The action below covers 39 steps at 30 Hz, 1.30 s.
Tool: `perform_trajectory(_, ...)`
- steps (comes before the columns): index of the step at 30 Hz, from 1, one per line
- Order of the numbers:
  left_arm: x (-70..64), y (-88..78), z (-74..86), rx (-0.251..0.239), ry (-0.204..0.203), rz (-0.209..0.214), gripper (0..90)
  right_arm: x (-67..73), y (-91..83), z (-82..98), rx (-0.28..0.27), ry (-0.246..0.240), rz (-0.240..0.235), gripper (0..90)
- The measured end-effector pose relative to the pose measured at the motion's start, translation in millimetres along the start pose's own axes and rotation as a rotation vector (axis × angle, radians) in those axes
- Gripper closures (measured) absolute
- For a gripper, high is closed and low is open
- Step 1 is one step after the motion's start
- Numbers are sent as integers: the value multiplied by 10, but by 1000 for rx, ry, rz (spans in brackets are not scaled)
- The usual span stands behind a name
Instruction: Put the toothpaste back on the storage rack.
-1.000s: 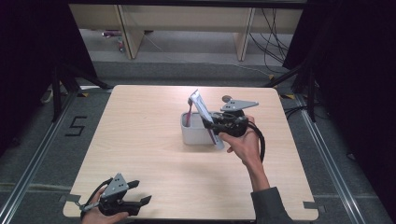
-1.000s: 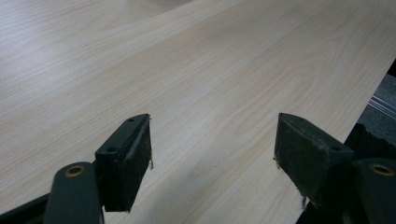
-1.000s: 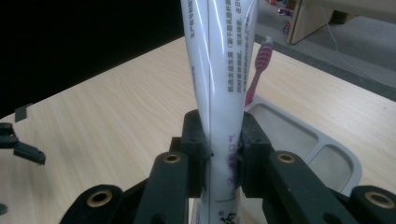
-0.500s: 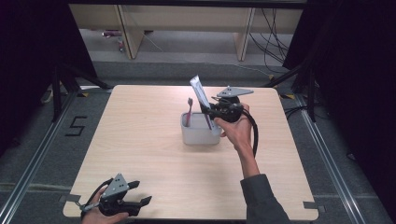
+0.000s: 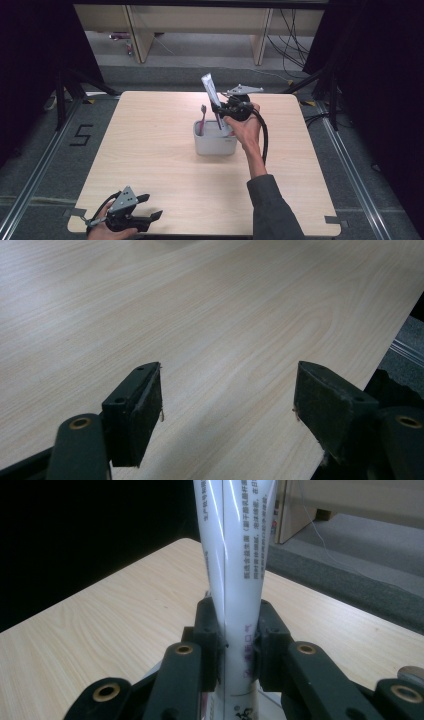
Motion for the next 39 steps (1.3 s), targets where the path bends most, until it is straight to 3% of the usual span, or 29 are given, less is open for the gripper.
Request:
perform_trajectory(6,5,-6,0,2,10,8,271,-55,94,26,-4,6,12,758)
perform_trajectory(8,6,-9,2,5,12,6,271,-56,123,35,-13,32,6,758)
perform_trajectory(10,5,-10,0,2,10,7,271,-62,150,36,-19,15,7,758)
perform_trajectory(15,0,-16,1,7,8,6,271,-54,193,70,-9,30,18,758)
perform_trajectory(18,-5,-1,-2,-13,9,15,271,-53,226,105,1,28,13,758)
perform_trajectory(28,-6,-12,3,8,11,12,272,-42,296,248,18,48,14,757)
perform_trajectory(29,-11,-11,2,8,7,12,272,-53,311,256,10,24,12,757)
perform_trajectory(33,-11,-14,1,14,12,15,272,-32,324,308,19,43,1,756)
perform_trajectory(34,-12,-15,2,19,13,18,274,-44,331,318,16,23,-4,756)
perform_trajectory(38,-13,-5,3,8,17,20,276,-29,350,376,27,26,4,755)
perform_trajectory(39,-14,-8,3,11,15,18,276,-36,358,383,20,4,-3,755)
Point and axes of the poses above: each handheld gripper's, and its own axes: y roughly forward along the jaws, z roughly out of its underside, x roughly to its left, the point moved 4 cm from there along y, roughly forward along the jaws, and after that the axes turned 7 degrees about z, right-handed, at the moved point
